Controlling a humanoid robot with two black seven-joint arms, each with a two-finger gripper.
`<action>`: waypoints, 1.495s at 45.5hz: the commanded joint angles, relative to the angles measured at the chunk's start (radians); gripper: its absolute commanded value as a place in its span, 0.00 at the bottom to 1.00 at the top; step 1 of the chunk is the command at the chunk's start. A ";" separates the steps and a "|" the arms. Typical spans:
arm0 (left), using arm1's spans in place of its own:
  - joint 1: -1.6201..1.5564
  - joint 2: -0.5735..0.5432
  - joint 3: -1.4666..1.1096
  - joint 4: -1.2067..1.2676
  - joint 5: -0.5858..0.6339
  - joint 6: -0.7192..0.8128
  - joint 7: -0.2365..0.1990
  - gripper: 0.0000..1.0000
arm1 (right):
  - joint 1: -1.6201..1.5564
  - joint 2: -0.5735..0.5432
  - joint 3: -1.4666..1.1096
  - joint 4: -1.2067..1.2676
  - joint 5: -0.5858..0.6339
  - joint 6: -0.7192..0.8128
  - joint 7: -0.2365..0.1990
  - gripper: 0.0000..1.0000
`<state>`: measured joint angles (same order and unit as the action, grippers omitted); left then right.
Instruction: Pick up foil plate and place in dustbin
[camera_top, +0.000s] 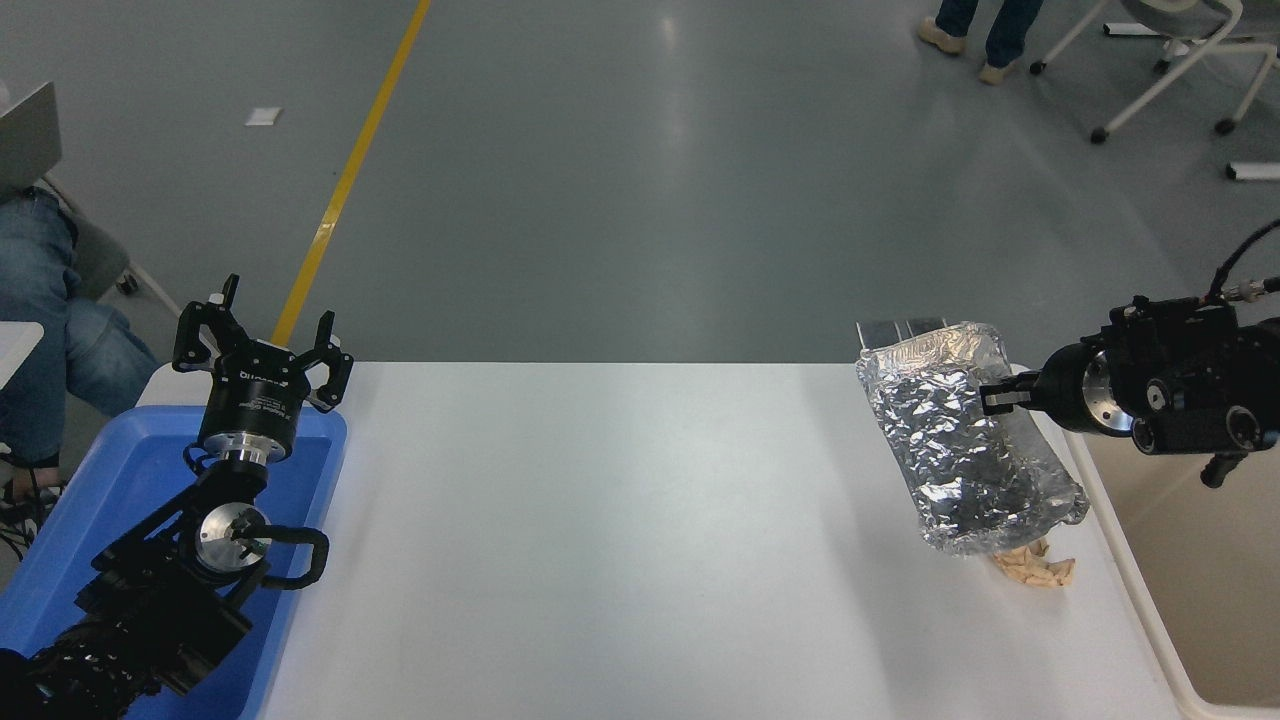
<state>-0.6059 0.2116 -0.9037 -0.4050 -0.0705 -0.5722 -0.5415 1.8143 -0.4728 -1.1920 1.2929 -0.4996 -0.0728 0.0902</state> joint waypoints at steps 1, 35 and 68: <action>0.000 0.000 -0.001 0.000 0.000 0.000 0.000 0.99 | 0.203 -0.115 0.109 0.034 0.007 0.200 -0.001 0.00; 0.000 0.000 0.000 0.000 0.000 0.000 0.000 0.99 | 0.134 -0.167 0.141 -0.225 0.150 0.255 -0.010 0.00; 0.000 0.000 0.000 0.000 0.000 0.000 0.000 0.99 | -0.608 -0.159 0.144 -0.896 0.705 0.255 -0.018 0.00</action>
<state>-0.6059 0.2117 -0.9038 -0.4049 -0.0707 -0.5722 -0.5415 1.4131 -0.6290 -1.0496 0.5461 0.0665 0.1826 0.0755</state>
